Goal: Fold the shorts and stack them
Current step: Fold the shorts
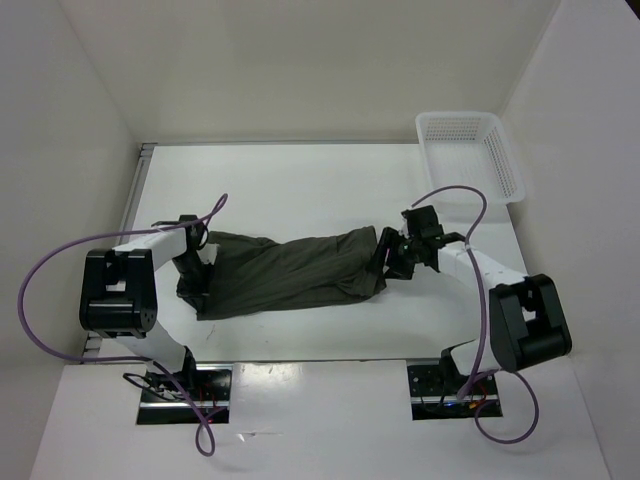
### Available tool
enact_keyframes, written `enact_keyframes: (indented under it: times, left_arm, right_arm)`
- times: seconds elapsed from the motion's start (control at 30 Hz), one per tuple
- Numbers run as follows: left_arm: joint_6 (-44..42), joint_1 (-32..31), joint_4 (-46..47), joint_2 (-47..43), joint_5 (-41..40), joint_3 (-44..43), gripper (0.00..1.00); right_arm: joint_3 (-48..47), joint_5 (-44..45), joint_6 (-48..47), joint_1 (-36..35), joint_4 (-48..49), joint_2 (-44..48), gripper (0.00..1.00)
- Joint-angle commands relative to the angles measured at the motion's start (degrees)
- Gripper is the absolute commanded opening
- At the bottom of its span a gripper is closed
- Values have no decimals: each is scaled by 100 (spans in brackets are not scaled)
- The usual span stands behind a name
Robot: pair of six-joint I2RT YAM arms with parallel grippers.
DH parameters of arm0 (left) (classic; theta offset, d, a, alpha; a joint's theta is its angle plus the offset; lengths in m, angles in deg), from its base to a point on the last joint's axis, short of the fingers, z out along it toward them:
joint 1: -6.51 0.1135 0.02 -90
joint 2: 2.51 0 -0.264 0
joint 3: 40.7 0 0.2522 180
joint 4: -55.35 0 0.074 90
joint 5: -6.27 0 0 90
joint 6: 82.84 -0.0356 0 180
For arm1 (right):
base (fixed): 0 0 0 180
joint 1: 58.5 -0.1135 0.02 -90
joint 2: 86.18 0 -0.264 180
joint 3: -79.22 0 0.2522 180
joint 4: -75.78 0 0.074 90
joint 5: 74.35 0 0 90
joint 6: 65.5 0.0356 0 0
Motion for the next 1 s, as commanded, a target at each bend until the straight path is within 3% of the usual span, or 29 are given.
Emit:
enact_keyframes:
  times: [0.0,0.2,0.37,0.47,0.77,0.97]
  left_arm:
    - [-45,42,289,-2,-436,95,0]
    - [-45,42,289,-2,-313,43,0]
    - [-45,42,289,51,-313,-10,0]
    - [-45,42,220,51,-313,-72,3]
    - [-45,42,-212,-581,-505,-633,49]
    - [-45,42,-598,-1074,-718,-1871,58]
  right_arm:
    - [-156,-97,-4,46,-110,484,65]
    - [-156,-149,373,46,-742,1153,63]
    - [-208,-597,541,-199,-1209,390,54]
    - [-261,-598,541,-568,-1209,-6,54]
    - [-366,-44,743,-569,-1104,178,55]
    - [-647,280,612,-569,-1183,221,55]
